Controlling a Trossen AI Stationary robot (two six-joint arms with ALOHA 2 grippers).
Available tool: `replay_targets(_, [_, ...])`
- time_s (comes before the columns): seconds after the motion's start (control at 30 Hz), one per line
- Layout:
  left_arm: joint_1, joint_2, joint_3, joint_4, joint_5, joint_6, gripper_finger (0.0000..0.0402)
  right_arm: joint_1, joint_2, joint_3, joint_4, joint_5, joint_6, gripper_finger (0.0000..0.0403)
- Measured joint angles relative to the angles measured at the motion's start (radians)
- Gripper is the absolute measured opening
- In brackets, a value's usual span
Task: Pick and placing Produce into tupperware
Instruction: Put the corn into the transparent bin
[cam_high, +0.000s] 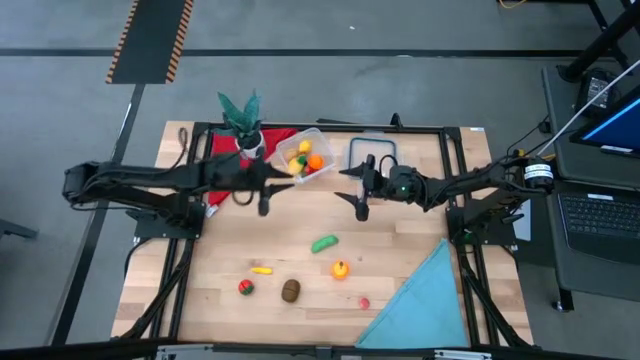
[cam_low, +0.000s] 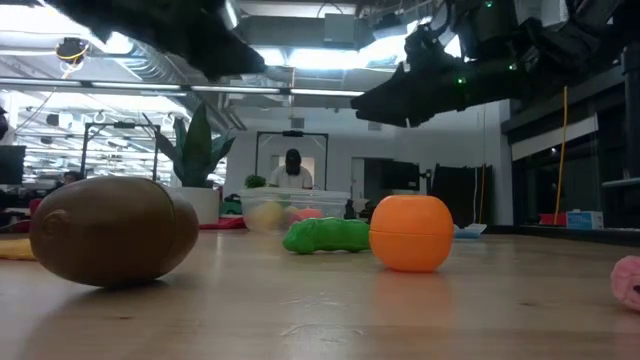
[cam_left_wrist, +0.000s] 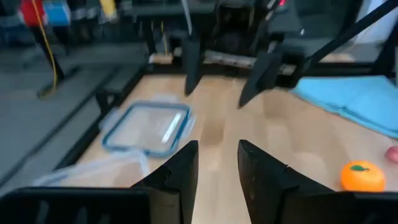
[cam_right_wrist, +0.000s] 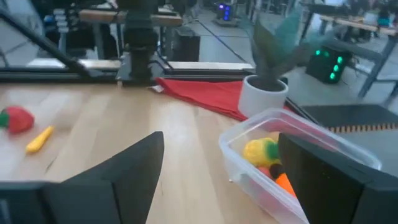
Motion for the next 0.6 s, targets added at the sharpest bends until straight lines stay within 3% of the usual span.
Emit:
replay_targets(0.2, [-0.168, -0.137, -0.097, 0.032, -0.163, 0.036, 0.0094, 0.060, 0.000, 0.000, 0.012, 0.000, -0.063, 0.0316])
replay_targets(0.37, [-0.283, -0.179, -0.141, 0.015, -0.164, 0.044, 0.0087, 0.085, 0.000, 0.000, 0.032, 0.002, -0.072, 0.0316])
replay_targets(0.6, [-0.340, -0.176, -0.154, -0.005, -0.167, 0.009, 0.0076, 0.095, 0.000, 0.000, 0.051, 0.004, -0.083, 0.0316])
